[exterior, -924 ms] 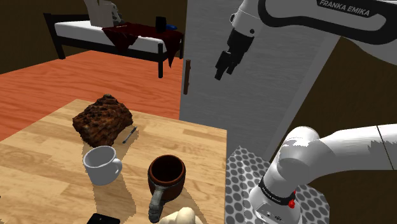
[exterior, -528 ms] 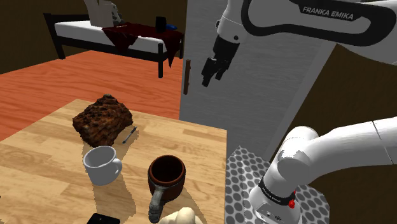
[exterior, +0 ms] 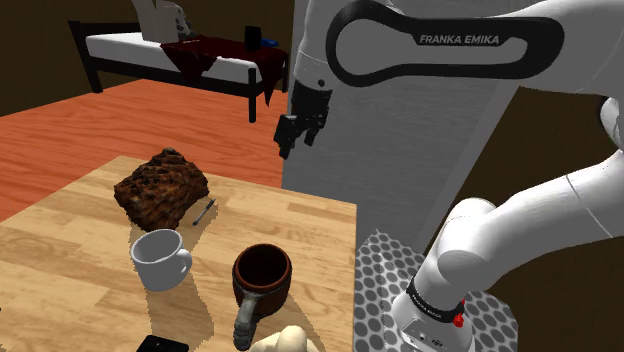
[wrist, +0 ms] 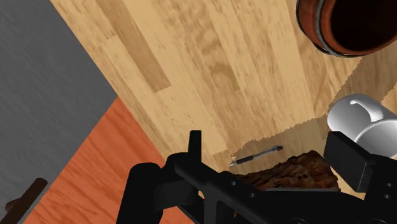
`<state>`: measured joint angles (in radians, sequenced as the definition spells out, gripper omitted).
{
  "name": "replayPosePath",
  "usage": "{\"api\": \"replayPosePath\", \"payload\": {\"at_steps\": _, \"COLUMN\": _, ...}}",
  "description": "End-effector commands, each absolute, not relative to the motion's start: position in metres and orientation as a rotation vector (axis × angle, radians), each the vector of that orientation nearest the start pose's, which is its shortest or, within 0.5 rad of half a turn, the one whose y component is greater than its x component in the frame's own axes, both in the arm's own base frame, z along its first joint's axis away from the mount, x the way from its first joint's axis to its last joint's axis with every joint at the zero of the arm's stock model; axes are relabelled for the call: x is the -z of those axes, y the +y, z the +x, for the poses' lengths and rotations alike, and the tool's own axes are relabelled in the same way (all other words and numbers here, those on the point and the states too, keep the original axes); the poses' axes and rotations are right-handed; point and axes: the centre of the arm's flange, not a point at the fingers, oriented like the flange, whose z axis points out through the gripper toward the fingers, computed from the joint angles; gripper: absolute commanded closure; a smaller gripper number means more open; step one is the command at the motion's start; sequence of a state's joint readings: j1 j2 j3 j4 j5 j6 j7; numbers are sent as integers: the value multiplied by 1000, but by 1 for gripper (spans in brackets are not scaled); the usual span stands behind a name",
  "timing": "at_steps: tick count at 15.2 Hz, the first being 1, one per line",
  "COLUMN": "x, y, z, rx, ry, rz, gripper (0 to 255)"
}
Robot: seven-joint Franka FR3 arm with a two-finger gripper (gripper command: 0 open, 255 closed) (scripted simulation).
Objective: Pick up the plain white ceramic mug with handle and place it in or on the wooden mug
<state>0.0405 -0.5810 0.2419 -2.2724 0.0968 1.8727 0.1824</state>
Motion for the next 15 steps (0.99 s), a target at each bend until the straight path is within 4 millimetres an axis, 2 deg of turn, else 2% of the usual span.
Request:
{"api": "replayPosePath", "payload": {"at_steps": 1, "x": -568, "y": 159, "z": 386, "rx": 255, "ry": -81, "rz": -3129, "gripper": 0}}
{"api": "replayPosePath", "payload": {"at_steps": 15, "x": -482, "y": 310, "z": 459, "rx": 149, "ry": -92, "rz": -3137, "gripper": 0}}
